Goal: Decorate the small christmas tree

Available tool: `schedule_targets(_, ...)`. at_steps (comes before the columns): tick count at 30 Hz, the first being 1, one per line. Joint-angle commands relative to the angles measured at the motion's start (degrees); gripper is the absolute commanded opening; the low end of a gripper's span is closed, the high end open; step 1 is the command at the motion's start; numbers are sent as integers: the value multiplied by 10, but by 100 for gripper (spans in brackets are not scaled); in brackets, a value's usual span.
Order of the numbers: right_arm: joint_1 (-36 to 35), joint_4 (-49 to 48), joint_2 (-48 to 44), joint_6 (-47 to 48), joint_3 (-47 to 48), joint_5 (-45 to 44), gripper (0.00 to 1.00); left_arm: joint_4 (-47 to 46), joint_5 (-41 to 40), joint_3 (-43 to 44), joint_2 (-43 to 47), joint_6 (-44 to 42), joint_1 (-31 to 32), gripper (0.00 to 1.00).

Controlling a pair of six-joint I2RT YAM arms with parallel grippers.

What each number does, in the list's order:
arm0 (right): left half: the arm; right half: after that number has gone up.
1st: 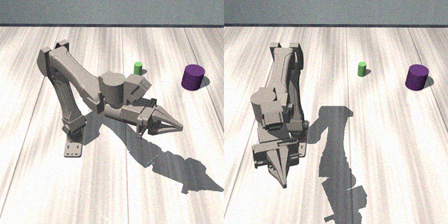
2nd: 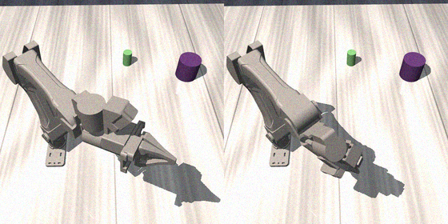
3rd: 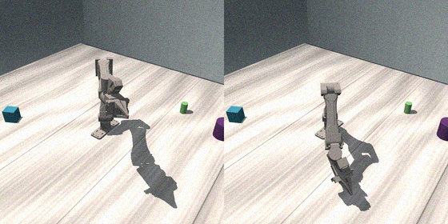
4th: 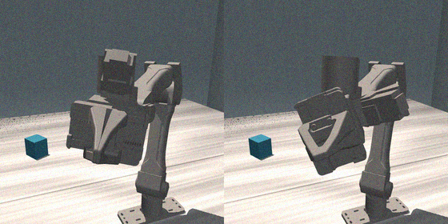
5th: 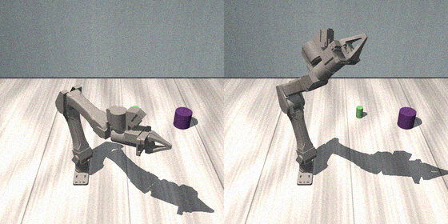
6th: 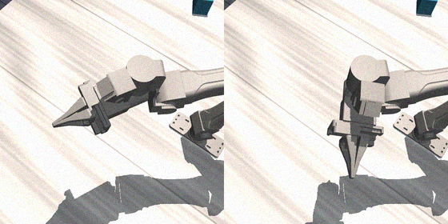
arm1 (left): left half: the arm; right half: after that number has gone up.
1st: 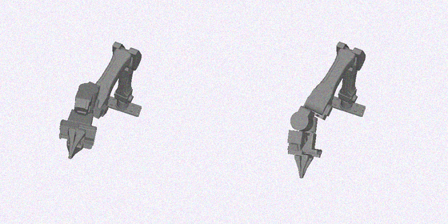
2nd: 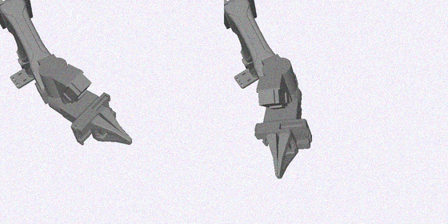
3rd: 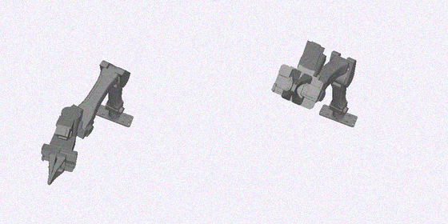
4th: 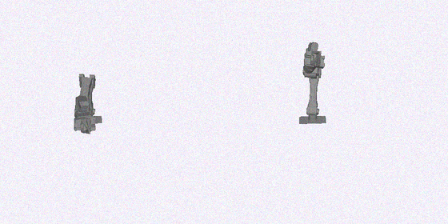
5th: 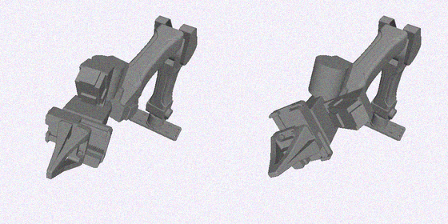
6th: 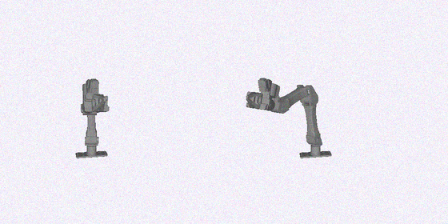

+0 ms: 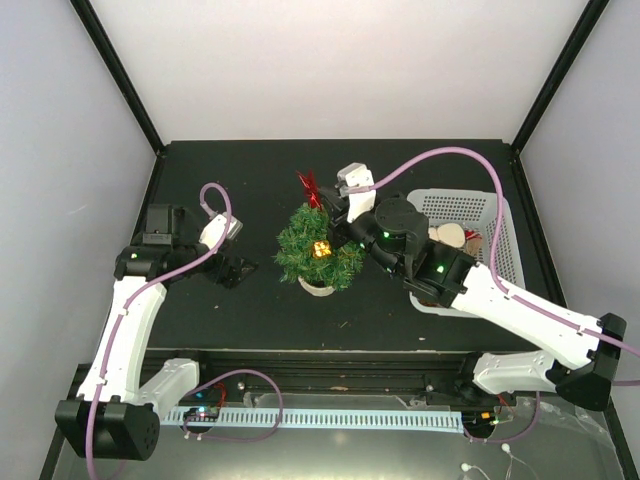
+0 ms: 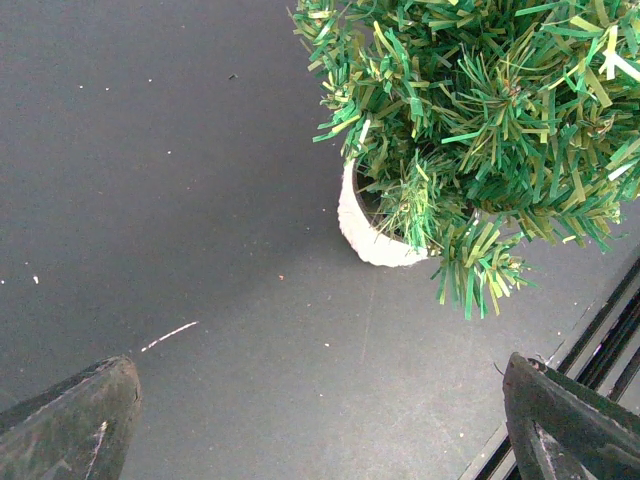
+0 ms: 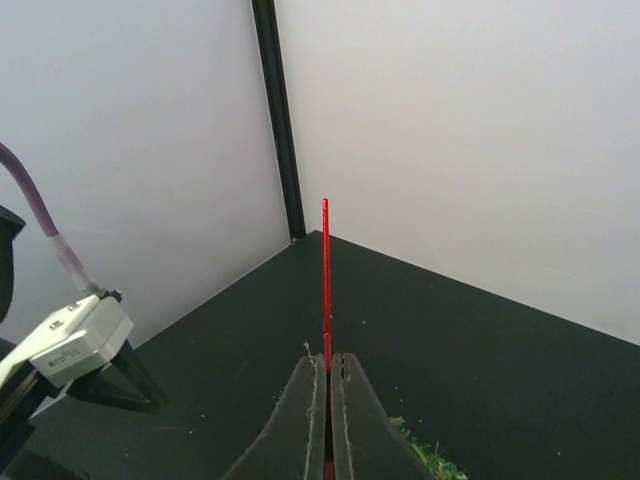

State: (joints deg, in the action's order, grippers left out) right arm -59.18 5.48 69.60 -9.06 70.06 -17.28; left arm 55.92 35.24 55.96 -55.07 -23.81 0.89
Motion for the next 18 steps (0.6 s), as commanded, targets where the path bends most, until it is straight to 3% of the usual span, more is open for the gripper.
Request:
schedule_targets(1,-4,-22,0,-8,-15,-17,1,-9,9,-2,7,6,3,99)
schedule_targets(18,-4,-33,-15,-15,-33,-39,1,-10,9,-1,6,6,4,99)
